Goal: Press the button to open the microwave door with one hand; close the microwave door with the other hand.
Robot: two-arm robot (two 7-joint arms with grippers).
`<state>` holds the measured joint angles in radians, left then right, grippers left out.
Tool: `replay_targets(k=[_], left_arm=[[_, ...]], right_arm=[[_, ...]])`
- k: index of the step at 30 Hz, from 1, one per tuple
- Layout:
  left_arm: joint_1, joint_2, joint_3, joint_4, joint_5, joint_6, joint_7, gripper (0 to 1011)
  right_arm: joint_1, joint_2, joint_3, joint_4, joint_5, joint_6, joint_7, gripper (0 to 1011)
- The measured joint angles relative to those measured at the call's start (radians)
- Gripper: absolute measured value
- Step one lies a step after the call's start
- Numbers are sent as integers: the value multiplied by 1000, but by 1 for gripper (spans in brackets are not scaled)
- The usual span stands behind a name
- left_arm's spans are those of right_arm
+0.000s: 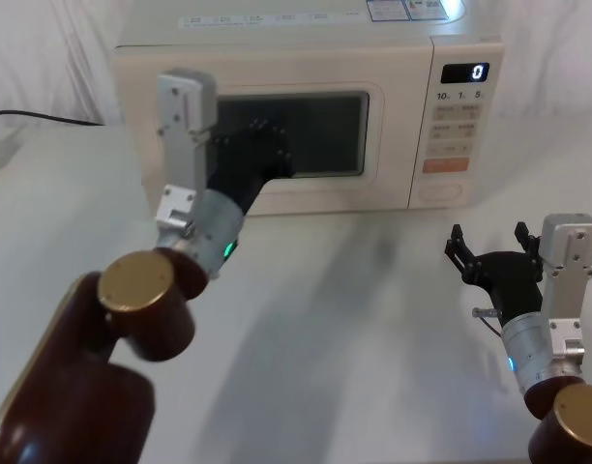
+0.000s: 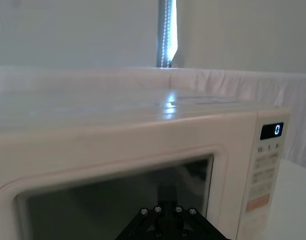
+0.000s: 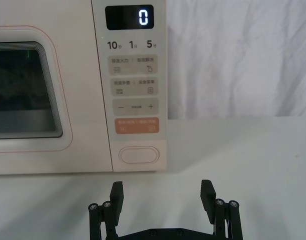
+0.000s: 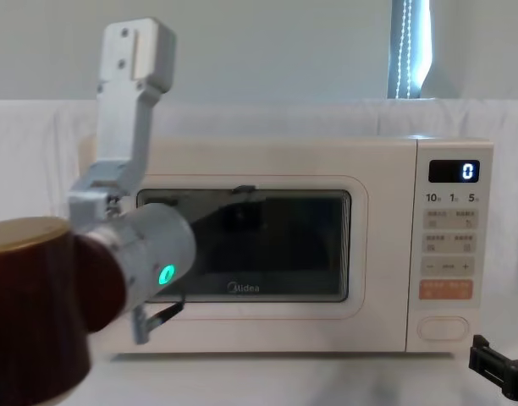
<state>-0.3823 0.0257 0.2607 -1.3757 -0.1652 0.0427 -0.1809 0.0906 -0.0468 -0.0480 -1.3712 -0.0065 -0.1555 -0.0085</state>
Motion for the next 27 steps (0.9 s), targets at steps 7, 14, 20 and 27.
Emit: replay_targets(k=[7, 14, 20, 27], left_arm=[[96, 43, -25, -101, -18, 28, 8, 0], [189, 71, -56, -188, -34, 42, 27, 0], [261, 84, -84, -242, -48, 53, 46, 0], [332, 96, -114, -285, -60, 60, 61, 0]], right_arm=[[0, 0, 0, 0, 0, 0, 0, 1000], [0, 0, 0, 0, 0, 0, 0, 1000], [0, 0, 0, 0, 0, 0, 0, 1000], [0, 0, 0, 0, 0, 0, 0, 1000]])
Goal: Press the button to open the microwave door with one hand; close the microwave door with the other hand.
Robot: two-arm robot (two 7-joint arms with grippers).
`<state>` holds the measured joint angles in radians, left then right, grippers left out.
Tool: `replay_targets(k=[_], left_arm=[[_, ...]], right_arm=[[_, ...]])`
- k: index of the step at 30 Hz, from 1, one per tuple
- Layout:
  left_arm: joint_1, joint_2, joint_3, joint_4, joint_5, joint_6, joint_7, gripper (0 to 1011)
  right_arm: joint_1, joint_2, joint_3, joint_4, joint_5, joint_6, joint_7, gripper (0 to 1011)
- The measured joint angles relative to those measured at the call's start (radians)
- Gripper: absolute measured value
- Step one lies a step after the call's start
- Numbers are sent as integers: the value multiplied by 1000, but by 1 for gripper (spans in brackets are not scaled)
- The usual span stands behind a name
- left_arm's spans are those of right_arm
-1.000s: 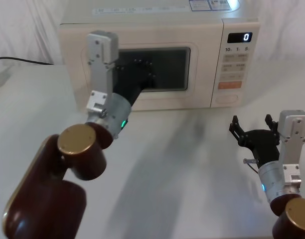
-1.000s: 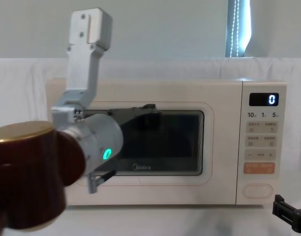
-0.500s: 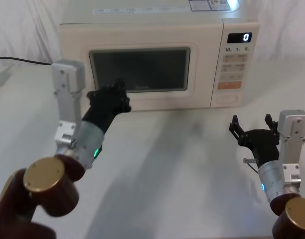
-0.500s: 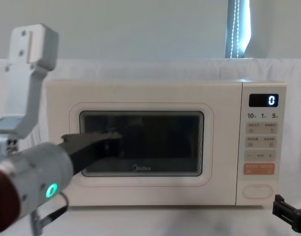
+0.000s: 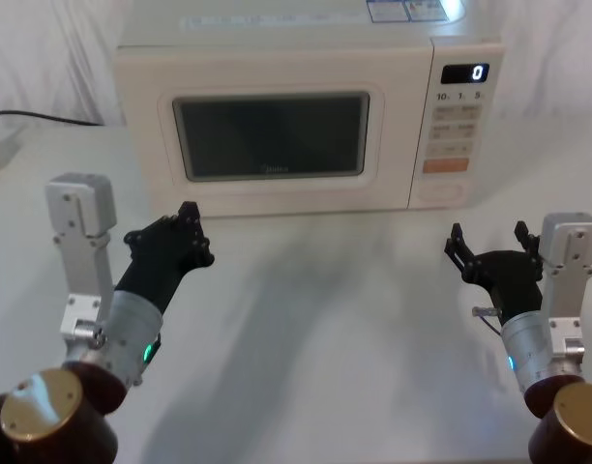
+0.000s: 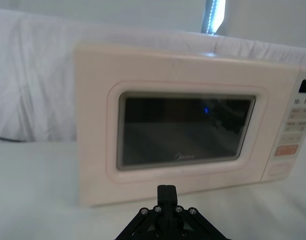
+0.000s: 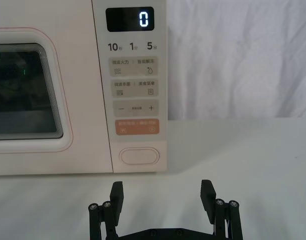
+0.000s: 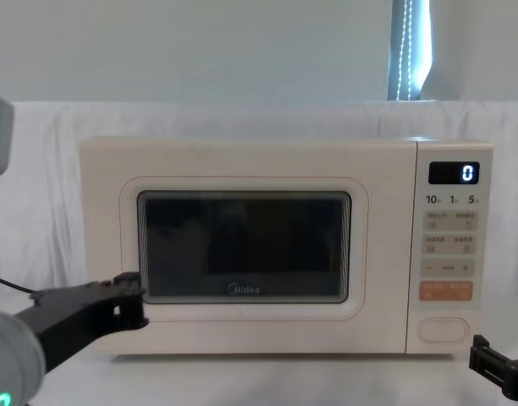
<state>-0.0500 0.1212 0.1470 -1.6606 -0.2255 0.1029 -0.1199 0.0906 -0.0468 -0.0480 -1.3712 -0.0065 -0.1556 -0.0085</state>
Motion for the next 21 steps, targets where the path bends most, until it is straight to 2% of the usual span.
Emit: replay_targets(k=[9, 21], left_arm=[[77, 8, -33, -41, -3, -8, 16, 0], [109, 8, -52, -58, -1, -19, 21, 0]], right_arm=[[0, 0, 0, 0, 0, 0, 0, 1000], [0, 0, 0, 0, 0, 0, 0, 1000]])
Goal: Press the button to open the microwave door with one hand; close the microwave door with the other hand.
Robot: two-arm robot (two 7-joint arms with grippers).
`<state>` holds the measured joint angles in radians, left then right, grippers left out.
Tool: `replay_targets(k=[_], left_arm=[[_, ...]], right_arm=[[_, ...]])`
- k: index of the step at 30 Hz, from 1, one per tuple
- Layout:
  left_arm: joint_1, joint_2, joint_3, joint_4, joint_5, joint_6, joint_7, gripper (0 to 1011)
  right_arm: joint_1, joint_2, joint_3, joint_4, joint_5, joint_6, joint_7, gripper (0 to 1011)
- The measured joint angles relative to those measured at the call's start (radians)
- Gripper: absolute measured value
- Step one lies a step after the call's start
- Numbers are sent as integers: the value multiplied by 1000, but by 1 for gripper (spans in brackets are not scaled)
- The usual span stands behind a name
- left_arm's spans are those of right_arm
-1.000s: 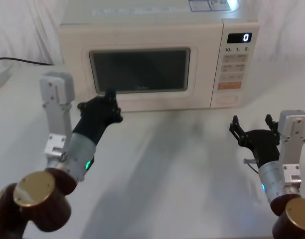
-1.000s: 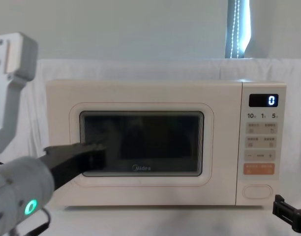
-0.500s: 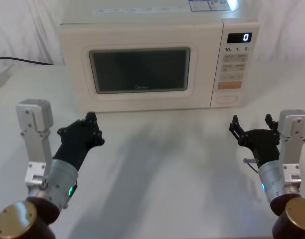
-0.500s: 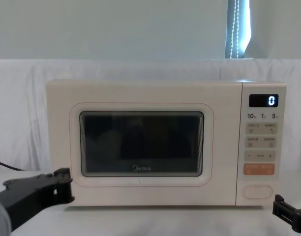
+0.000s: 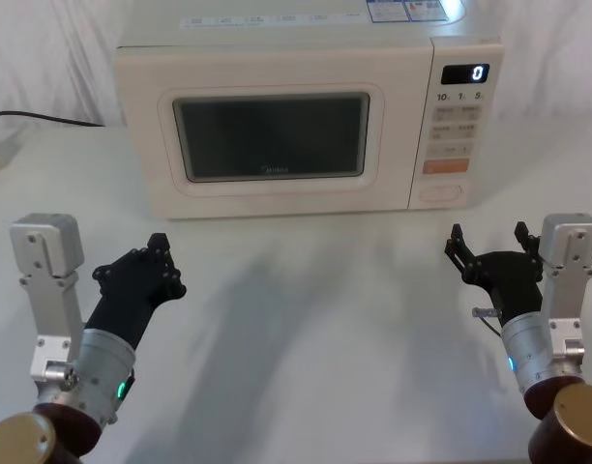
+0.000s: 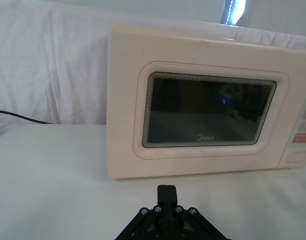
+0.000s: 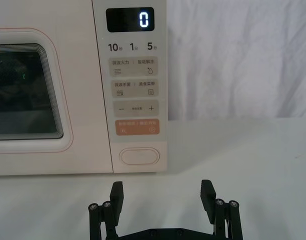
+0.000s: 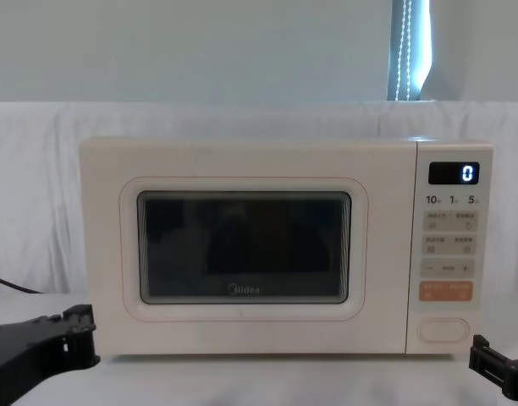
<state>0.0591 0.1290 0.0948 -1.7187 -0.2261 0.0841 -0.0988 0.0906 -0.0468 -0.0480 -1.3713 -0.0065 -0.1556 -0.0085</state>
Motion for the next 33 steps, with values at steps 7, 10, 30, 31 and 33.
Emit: replay_targets(k=[7, 10, 30, 31, 33], left_arm=[[5, -4, -3, 1, 13, -12, 9, 0], [4, -4, -3, 1, 13, -12, 9, 0], [2, -4, -1, 3, 10, -8, 6, 60], [2, -4, -1, 3, 10, -8, 6, 77], [2, -4, -1, 3, 10, -8, 5, 141]], right_arm=[[0, 0, 0, 0, 0, 0, 0, 1000], [0, 0, 0, 0, 0, 0, 0, 1000], [0, 0, 0, 0, 0, 0, 0, 1000], [0, 0, 0, 0, 0, 0, 0, 1000], [0, 0, 0, 0, 0, 0, 0, 1000]])
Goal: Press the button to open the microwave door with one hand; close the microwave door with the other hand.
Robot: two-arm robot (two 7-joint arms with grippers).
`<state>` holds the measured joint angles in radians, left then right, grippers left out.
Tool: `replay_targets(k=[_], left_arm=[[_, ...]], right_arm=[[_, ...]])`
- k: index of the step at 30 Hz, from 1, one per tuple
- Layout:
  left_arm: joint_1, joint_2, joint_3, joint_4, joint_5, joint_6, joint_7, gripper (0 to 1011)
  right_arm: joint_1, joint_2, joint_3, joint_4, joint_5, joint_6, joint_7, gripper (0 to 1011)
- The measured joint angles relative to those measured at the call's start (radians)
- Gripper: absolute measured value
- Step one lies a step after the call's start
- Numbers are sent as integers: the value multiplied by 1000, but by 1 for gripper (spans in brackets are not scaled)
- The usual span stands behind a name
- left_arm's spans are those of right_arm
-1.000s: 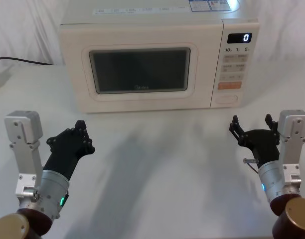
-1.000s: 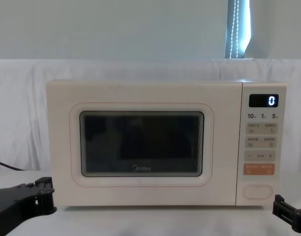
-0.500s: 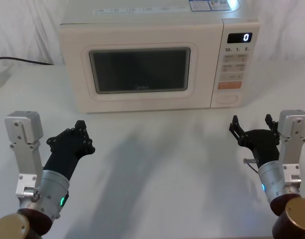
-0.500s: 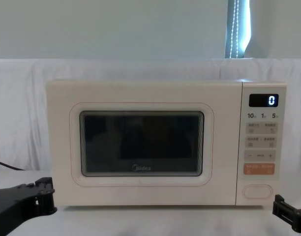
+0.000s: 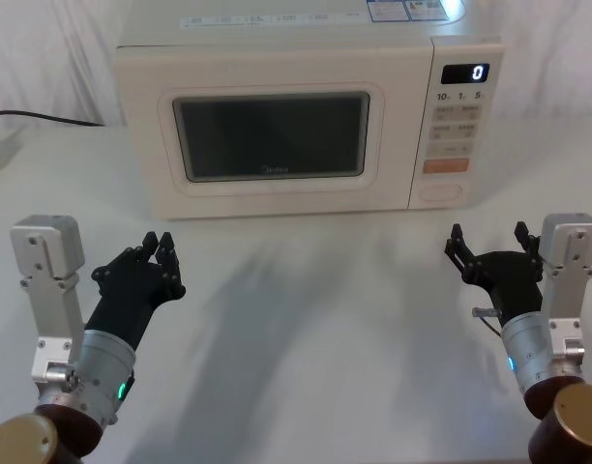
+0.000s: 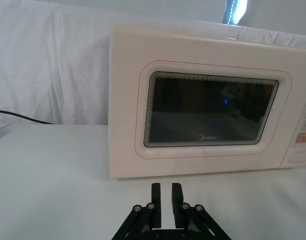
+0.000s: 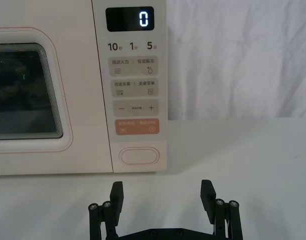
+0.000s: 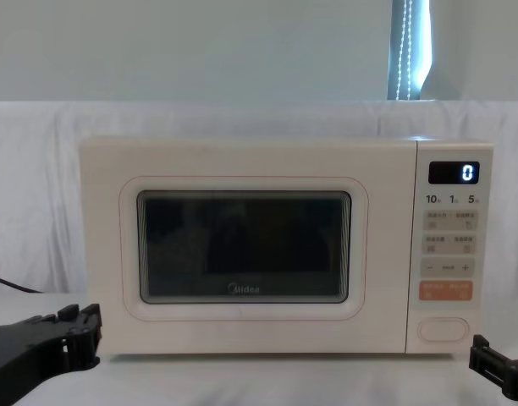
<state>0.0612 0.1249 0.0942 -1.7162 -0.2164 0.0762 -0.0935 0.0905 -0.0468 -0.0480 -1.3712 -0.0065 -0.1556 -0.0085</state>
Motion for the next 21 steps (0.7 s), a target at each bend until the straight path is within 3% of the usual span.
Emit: replay_targets(k=[7, 13, 20, 21], left_arm=[[0, 0, 0, 0, -1, 1, -1, 341], [0, 0, 0, 0, -1, 1, -1, 573], [0, 0, 0, 0, -1, 1, -1, 745], [0, 0, 0, 0, -1, 1, -1, 808]], right_arm=[[0, 0, 0, 0, 0, 0, 0, 1000], [0, 0, 0, 0, 0, 0, 0, 1000], [0, 0, 0, 0, 0, 0, 0, 1000], [0, 0, 0, 0, 0, 0, 0, 1000]])
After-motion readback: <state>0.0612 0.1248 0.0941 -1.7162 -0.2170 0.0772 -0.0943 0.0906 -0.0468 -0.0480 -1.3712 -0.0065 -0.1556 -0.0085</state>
